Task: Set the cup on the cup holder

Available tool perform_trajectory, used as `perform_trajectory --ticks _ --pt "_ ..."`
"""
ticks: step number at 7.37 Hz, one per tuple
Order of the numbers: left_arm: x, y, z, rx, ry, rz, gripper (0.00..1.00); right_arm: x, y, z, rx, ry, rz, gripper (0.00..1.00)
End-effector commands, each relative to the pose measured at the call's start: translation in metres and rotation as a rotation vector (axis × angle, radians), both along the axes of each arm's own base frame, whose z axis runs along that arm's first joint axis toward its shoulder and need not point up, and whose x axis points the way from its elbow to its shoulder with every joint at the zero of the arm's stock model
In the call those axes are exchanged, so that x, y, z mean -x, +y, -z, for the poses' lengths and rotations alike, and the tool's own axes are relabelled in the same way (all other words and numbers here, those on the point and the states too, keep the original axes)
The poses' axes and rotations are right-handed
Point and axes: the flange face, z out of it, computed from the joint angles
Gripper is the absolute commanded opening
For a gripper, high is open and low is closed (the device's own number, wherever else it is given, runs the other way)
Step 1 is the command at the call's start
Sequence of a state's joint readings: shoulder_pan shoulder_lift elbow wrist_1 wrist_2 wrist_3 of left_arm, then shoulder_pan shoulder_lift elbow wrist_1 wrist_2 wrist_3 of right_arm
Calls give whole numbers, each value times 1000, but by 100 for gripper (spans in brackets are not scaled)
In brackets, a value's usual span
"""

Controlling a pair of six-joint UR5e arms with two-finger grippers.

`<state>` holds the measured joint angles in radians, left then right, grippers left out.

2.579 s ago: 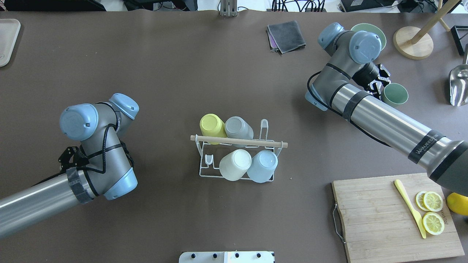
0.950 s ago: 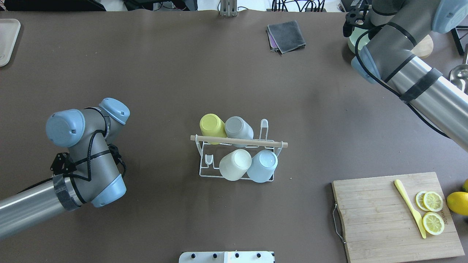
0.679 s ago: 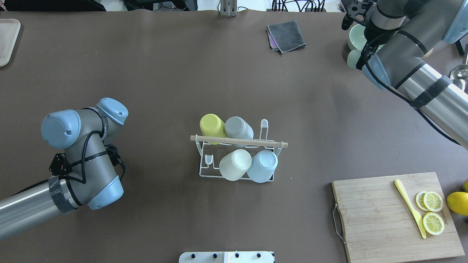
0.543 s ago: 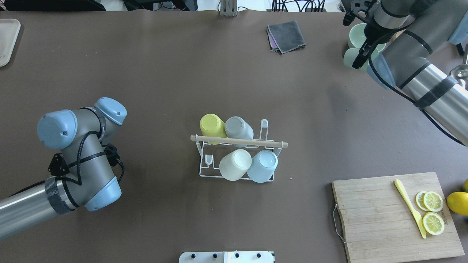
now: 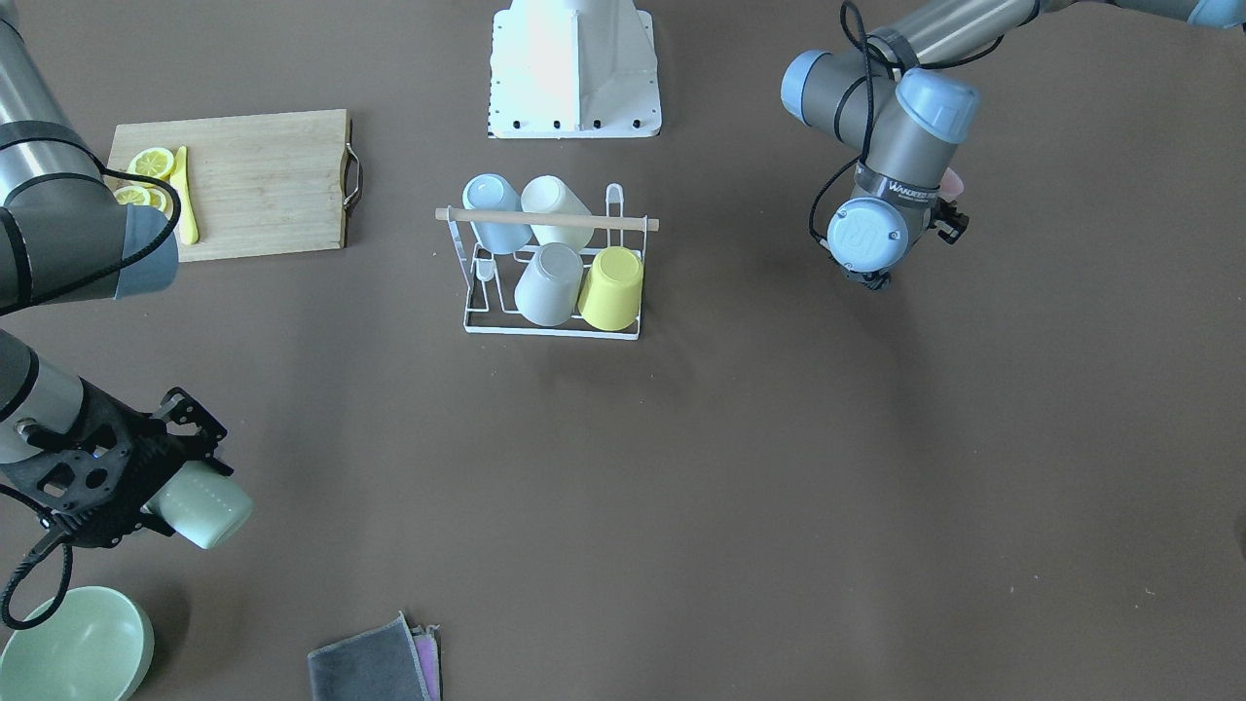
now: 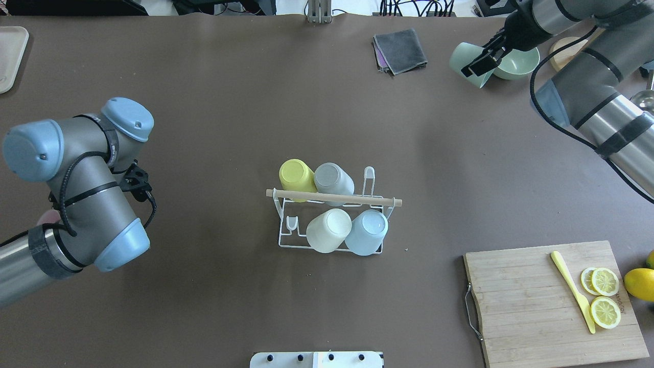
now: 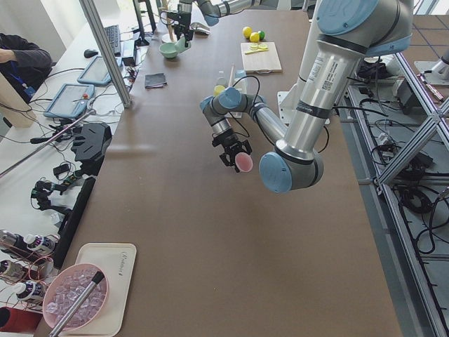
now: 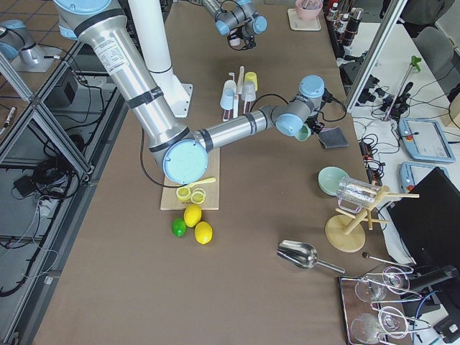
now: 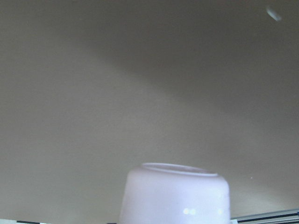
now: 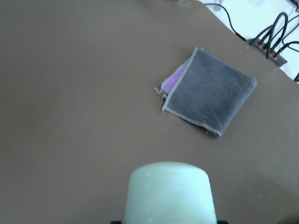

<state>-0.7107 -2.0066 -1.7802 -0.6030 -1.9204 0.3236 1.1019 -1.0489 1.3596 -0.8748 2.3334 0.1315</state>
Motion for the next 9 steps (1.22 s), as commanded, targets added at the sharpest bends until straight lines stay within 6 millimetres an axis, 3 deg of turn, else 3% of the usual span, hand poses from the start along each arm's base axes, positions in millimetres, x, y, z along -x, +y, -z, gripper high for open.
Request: perform_trajectory --ticks 1,2,4,5,7,9 --pt "48 -39 26 -172 8 -76 27 -16 26 -4 -44 -177 -60 8" --pt "56 -55 36 -259 48 -115 27 -18 31 3 -69 -225 -75 8" --pt "59 -62 46 -309 93 -140 23 -19 36 29 -125 -265 -81 9" --pt "66 -74 51 -382 148 -121 23 -4 43 34 -192 -298 -94 9" --pt "71 -87 64 -459 201 -106 23 46 83 39 -184 -519 -178 8" --pt "70 -98 83 -561 255 -91 23 46 99 43 -230 -627 -214 5"
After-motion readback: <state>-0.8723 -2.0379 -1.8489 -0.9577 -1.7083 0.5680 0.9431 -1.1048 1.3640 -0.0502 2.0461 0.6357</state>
